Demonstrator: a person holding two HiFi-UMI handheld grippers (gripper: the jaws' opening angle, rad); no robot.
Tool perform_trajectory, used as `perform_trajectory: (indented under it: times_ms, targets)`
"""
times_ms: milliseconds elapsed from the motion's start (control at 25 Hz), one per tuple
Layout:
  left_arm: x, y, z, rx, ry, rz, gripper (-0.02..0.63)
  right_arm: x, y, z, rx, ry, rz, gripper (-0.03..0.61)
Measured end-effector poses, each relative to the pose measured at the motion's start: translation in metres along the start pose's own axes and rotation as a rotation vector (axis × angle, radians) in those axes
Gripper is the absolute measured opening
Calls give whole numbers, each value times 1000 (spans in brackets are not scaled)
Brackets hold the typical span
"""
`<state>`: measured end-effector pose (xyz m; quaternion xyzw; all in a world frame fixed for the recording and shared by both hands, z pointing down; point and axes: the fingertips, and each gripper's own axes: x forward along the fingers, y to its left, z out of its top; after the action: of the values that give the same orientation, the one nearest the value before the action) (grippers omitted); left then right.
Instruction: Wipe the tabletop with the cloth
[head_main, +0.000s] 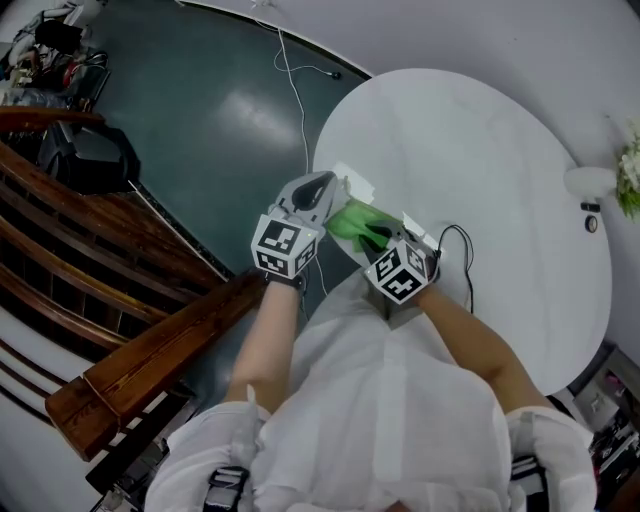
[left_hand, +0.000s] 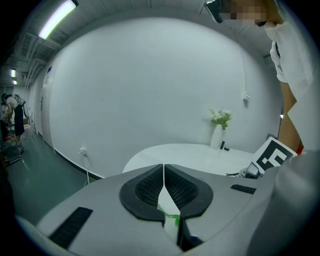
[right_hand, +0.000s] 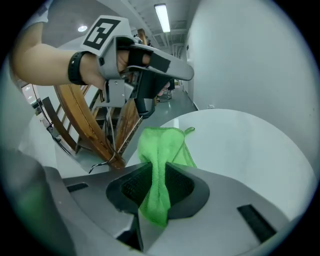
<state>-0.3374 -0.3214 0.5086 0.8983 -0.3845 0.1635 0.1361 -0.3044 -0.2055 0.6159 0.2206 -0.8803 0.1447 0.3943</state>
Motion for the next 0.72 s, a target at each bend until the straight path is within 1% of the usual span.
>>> perform_trajectory:
  times_ms: [160, 320, 480, 720]
  targets:
    - [12, -11, 4, 12, -3, -26, 21, -14, 14, -23, -63, 10, 32, 69]
    - [26, -28, 9, 26, 1, -65, 20, -32, 4, -48, -120, 18, 20, 69]
    - [43, -45, 13, 37, 7, -98, 20, -46, -34, -59, -114, 13, -45, 69]
    - [62, -70, 21, 46, 13, -136, 20, -61, -103, -58, -106, 5, -122, 69]
